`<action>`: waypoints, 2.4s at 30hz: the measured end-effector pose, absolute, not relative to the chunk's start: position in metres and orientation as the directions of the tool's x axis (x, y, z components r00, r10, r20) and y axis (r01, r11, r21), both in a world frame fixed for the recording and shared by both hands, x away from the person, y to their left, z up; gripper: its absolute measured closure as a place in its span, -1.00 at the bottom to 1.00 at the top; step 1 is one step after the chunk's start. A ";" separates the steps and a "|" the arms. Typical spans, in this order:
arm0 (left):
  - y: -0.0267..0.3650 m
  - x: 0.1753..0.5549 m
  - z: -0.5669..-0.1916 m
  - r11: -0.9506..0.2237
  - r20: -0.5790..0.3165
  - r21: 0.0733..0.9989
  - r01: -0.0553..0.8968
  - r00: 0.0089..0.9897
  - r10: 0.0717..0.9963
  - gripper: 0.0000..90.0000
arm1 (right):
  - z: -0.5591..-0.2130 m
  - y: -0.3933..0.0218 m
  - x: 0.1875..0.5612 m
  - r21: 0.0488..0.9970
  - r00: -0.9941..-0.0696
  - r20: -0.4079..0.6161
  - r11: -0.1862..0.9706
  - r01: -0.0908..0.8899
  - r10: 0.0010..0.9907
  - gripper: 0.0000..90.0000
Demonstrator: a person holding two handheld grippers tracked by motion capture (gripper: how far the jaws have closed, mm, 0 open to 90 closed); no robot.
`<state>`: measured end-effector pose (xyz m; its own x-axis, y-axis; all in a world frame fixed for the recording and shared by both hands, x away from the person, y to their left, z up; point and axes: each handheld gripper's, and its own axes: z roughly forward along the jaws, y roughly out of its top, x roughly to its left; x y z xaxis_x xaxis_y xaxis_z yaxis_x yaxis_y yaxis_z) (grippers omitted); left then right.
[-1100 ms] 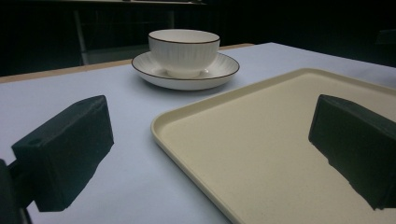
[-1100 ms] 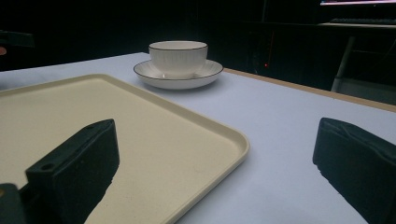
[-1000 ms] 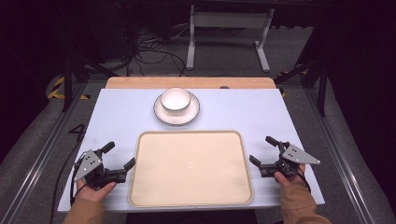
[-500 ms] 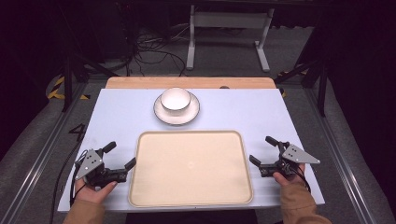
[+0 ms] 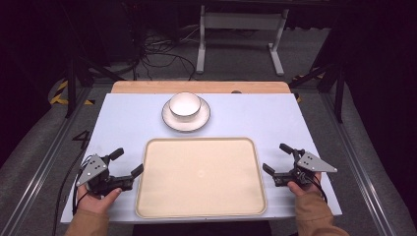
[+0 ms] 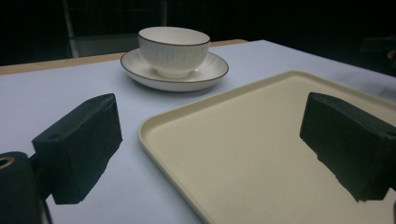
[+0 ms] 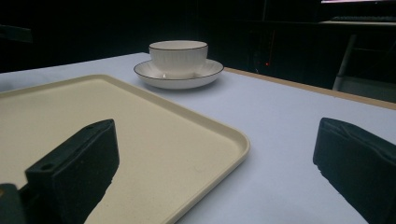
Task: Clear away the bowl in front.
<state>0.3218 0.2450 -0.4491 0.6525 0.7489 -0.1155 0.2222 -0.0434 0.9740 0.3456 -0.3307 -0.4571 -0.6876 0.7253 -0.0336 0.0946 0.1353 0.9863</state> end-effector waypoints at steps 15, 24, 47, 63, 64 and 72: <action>0.243 0.317 -0.424 0.013 -0.170 0.972 0.234 0.666 0.726 -0.76 | -0.457 -0.331 0.346 0.987 -0.686 -0.026 0.128 0.098 0.727 -0.98; 0.244 0.315 -0.410 -0.001 -0.161 0.973 0.233 0.676 0.719 -0.71 | -0.457 -0.331 0.346 0.987 -0.686 -0.027 0.129 0.098 0.728 -0.98; 0.234 0.346 -0.389 -0.026 -0.123 0.980 0.197 0.706 0.697 -0.74 | -0.457 -0.332 0.346 0.988 -0.680 -0.018 0.116 0.100 0.733 -0.98; 0.210 0.385 -0.369 -0.010 -0.172 0.973 0.231 0.752 0.636 -0.75 | -0.457 -0.333 0.347 0.988 -0.678 -0.005 0.107 0.109 0.735 -0.98; 0.209 0.388 -0.368 -0.015 -0.172 0.972 0.234 0.754 0.634 -0.75 | -0.457 -0.333 0.347 0.988 -0.679 -0.001 0.103 0.111 0.735 -0.98; 0.201 0.407 -0.363 -0.025 -0.164 0.972 0.233 0.753 0.637 -0.77 | -0.457 -0.333 0.347 0.988 -0.680 -0.001 0.104 0.110 0.734 -0.98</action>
